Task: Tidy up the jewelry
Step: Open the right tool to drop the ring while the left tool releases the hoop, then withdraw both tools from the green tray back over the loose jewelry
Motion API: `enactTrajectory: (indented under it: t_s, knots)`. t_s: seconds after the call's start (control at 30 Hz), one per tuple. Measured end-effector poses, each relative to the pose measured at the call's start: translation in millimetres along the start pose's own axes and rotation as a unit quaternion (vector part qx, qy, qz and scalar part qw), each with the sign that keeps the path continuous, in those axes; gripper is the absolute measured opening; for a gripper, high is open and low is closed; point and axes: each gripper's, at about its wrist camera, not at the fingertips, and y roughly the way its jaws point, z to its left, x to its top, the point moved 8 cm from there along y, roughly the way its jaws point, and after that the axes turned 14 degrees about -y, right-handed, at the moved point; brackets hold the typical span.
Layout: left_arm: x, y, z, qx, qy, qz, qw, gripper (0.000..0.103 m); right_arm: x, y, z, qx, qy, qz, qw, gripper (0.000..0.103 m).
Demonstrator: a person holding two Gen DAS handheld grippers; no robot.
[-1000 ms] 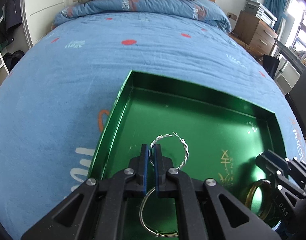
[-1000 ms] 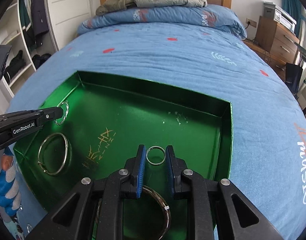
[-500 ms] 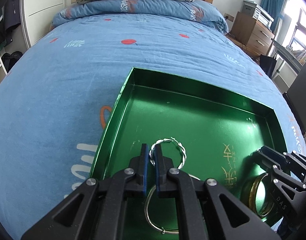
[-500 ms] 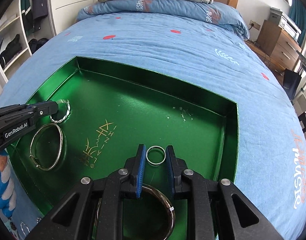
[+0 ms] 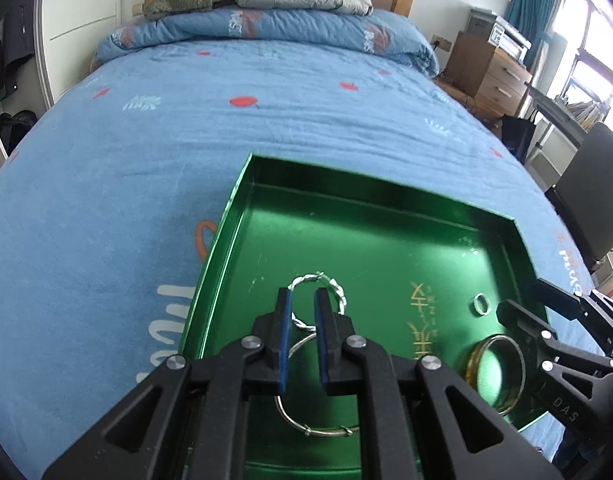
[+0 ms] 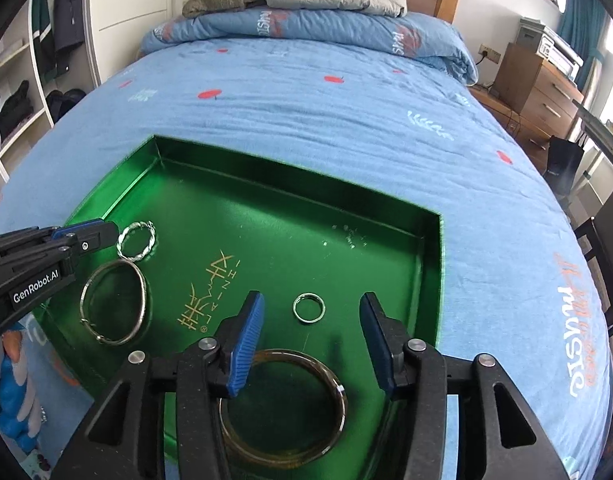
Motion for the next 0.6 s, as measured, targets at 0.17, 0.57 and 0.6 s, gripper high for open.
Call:
enactTrajectory:
  t_s: [0.17,0.57,0.6]
  knots:
    - [1,-33,-15,-0.038,0.0,-0.025,0.999,0.011,1,-32,-13,-0.01,0.015,-0.026,1.0,0.055]
    - [-2,-85,-15,-0.031,-0.021,-0.031,0.9988,0.011,-11,-113,-28,-0.003,0.038,-0.077,0.996,0.057]
    - [-2,-88,-13,-0.03,-0.026,-0.031,0.9987,0.011,-13,-119,-27,-0.001,0.038,-0.081,0.996,0.058]
